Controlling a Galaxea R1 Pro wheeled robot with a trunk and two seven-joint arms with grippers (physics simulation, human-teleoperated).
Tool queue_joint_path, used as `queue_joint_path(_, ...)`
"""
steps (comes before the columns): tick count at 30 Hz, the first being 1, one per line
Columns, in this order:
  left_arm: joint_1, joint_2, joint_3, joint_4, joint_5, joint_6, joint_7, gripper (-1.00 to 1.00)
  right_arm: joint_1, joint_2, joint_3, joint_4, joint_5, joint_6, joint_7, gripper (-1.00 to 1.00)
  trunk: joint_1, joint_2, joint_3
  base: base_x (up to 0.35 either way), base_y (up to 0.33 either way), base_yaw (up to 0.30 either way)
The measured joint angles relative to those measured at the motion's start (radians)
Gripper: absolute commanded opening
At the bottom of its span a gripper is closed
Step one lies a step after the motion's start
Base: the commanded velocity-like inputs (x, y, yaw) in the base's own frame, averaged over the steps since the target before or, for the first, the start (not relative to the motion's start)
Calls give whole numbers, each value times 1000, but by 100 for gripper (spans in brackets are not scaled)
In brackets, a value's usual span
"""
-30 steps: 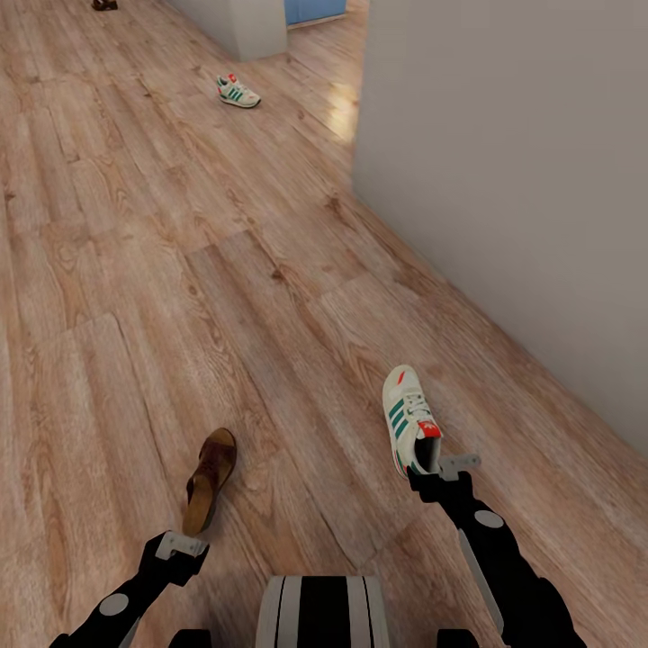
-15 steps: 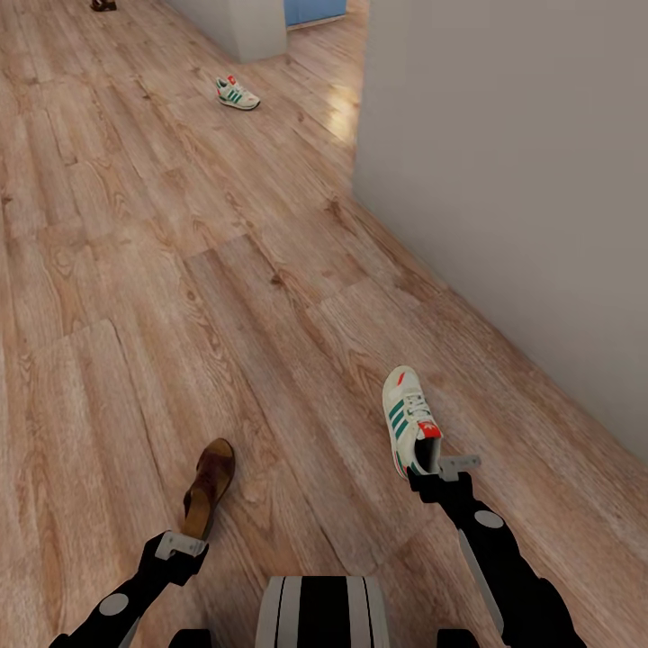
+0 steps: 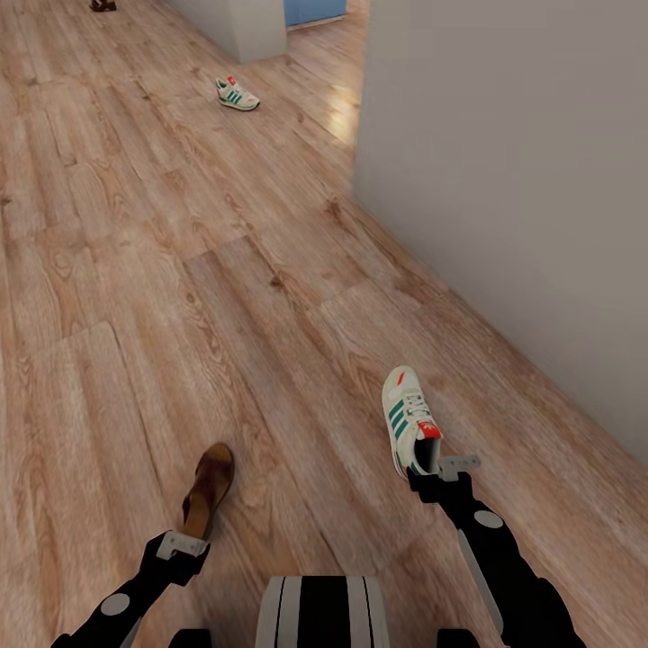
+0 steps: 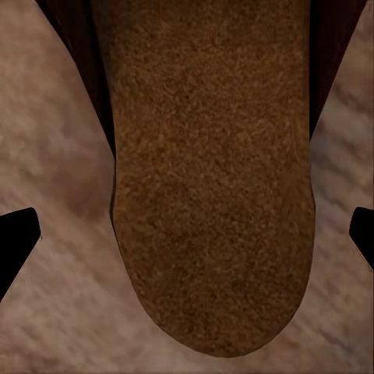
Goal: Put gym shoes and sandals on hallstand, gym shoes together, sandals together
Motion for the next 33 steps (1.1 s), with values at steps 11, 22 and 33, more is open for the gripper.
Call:
queue_joint_path(11,0,-1,-1,1,-2,-1,0,100,0,0,0,-5,-2,-4,3,-100,0,0,0,10,0,0)
queue_joint_path(22,0,-3,-1,1,-3,-1,0,100,0,2,3,-69,-4,-3,3,-100,3,-1,-23,0,0,0)
queue_joint_path(33,0,-3,-1,1,0,-3,0,100,0,2,3,-83,-3,-3,2,-100,3,-1,-23,0,0,0)
